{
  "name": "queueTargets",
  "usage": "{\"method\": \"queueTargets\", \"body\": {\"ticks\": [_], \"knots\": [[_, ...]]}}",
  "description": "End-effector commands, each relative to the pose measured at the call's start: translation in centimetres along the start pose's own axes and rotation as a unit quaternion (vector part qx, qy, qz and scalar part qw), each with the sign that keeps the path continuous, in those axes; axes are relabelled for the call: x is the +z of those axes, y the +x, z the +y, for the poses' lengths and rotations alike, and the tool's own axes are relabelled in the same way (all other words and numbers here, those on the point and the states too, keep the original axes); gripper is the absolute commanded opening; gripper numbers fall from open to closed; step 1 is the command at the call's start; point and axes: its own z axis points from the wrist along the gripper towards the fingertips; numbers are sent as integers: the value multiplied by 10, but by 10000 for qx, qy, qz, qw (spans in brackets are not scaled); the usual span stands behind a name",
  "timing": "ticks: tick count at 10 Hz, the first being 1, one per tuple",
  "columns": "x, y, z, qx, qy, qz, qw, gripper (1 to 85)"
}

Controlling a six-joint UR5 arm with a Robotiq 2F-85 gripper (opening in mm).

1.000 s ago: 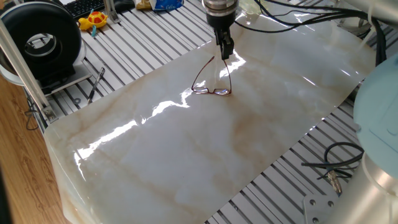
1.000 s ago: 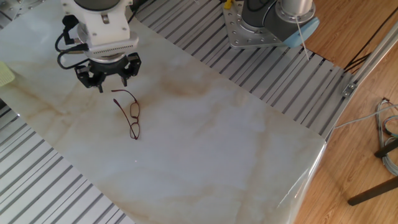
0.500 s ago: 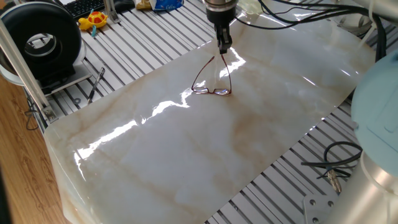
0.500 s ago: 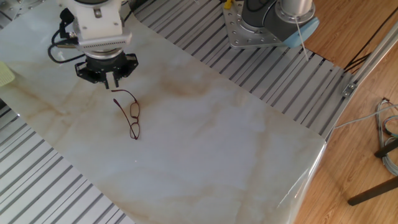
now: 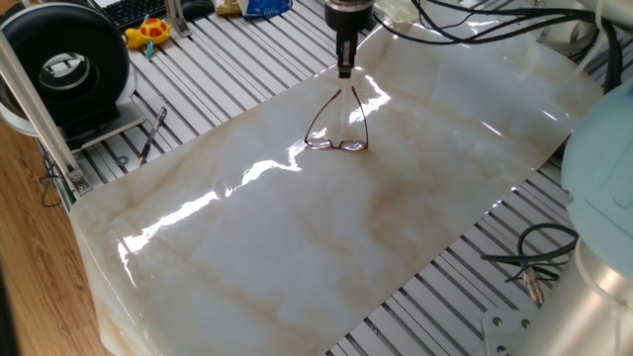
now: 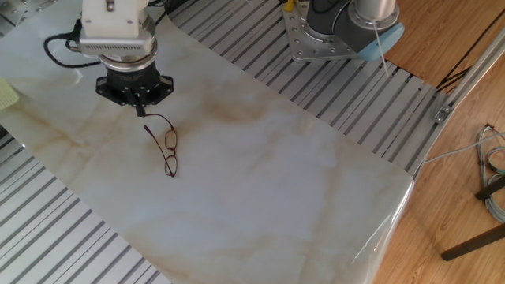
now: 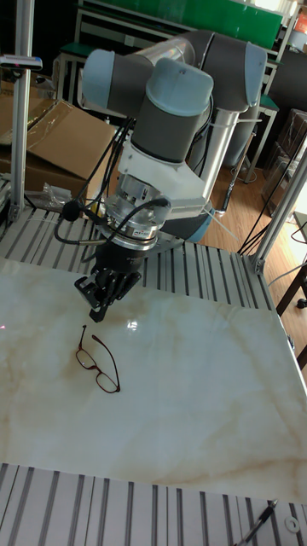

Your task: Unfold the leg of the glasses (with one hand)

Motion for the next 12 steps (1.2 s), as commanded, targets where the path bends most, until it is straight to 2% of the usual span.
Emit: {"method": "queueTargets", "body": {"ticks": [1,3,7,12], "knots": [[-6,-8,-2,429,-23,-237,9988,13],[-10,-10,-4,486,-18,-172,9987,13],[-4,-25,5,668,-193,-338,9970,13],[-3,-28,4,776,-177,-361,9962,13]]}}
